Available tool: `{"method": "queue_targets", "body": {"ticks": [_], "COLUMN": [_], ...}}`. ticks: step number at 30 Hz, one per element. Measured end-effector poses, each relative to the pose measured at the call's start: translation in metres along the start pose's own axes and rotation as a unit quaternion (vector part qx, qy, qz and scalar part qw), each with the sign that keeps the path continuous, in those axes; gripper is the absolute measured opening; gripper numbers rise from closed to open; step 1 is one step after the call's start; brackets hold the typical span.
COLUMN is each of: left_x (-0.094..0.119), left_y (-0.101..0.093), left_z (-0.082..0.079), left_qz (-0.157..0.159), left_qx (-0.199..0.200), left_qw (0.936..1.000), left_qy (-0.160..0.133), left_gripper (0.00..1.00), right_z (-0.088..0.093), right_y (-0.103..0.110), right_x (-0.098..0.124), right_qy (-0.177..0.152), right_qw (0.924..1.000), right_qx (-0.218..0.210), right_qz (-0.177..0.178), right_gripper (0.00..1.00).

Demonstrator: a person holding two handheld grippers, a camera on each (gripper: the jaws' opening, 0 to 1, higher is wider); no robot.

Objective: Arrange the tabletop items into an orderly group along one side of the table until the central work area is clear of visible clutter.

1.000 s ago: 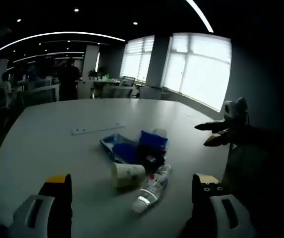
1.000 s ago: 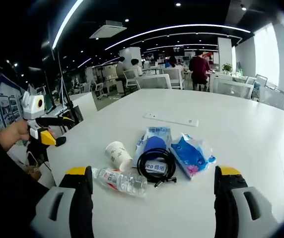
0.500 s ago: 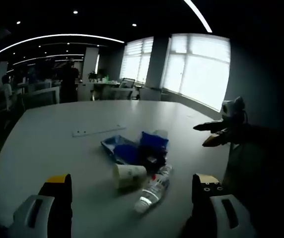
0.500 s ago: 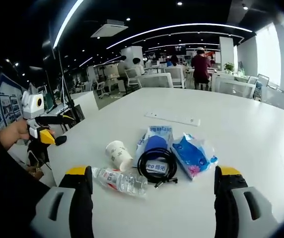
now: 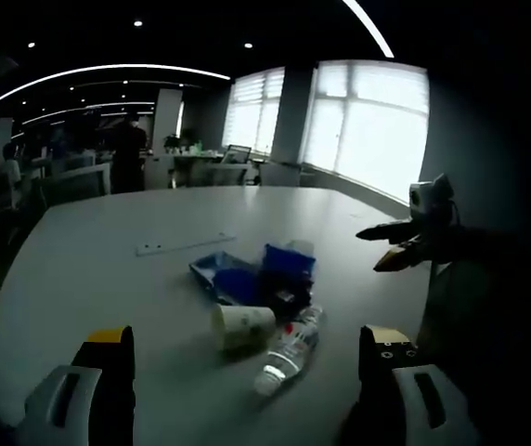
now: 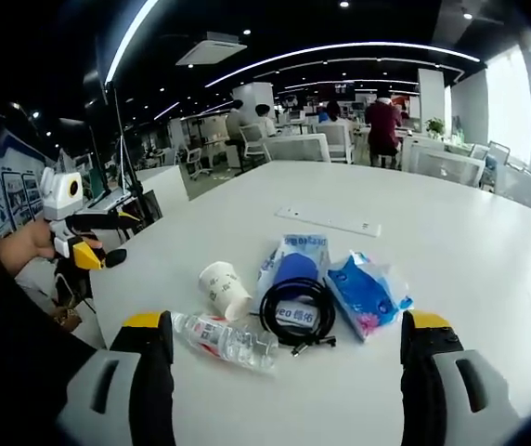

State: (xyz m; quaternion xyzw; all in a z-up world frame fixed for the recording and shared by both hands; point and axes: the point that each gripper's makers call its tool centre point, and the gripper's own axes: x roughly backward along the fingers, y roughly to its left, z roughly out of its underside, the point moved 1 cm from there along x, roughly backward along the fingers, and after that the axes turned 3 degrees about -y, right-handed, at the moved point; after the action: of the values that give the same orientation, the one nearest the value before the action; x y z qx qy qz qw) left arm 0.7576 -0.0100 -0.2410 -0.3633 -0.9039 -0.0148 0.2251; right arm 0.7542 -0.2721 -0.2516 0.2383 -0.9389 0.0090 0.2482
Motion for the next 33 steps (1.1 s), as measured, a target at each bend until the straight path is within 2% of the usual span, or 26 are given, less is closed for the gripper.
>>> {"method": "queue_targets", "body": {"ticks": [17,24,28,33], "left_x": [-0.002,-0.007,-0.008,-0.012], "left_y": [0.004,-0.002,0.009,0.007], "left_z": [0.006,0.016,0.03,0.044], "left_qz": [0.002,0.018,0.02,0.037], "left_qx": [-0.004,-0.015,-0.013,-0.028], "left_qw": [1.0,0.9997,0.9997,0.9986], "left_qy": [0.005,0.009,0.009,0.025], "left_gripper": [1.0,0.99,0.99,0.96], "right_z": [0.004,0.005,0.006,0.01], "right_y": [-0.001,-0.004,-0.003,-0.001], "right_x": [-0.004,-0.004,-0.004,-0.003], "right_qy": [0.007,0.005,0.004,0.009], "right_qw": [1.0,1.0,1.0,0.9999], "right_qx": [-0.003,-0.004,-0.002,0.005], "right_qz": [-0.006,-0.003,-0.002,-0.001], "right_gripper": [1.0,1.0,1.0,1.0]}}
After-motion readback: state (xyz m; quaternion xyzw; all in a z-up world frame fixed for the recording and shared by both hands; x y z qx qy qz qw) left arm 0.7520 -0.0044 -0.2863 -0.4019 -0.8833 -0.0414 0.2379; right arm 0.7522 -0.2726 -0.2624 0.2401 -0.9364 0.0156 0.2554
